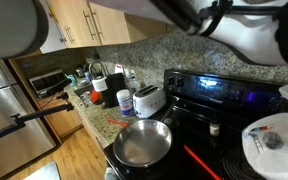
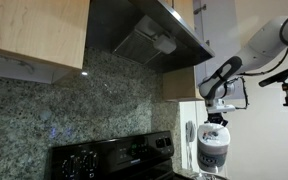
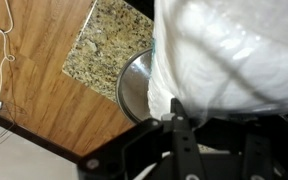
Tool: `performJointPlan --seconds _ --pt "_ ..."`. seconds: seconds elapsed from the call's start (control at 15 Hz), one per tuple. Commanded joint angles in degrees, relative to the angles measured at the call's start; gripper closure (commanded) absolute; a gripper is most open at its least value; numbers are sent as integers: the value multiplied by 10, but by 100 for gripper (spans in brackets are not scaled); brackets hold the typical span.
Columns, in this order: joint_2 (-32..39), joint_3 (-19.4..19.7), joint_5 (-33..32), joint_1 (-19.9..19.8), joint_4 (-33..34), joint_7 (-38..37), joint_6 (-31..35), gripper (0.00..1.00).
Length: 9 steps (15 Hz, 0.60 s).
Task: Put the paper towel roll on the stove
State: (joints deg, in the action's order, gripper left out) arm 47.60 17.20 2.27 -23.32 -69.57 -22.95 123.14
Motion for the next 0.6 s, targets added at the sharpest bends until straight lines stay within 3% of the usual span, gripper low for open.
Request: performJointPlan --seconds 0.0,0.53 --pt "16 0 3 10 52 -14 -42 100" --pt "-7 -14 6 32 28 12 -53 100"
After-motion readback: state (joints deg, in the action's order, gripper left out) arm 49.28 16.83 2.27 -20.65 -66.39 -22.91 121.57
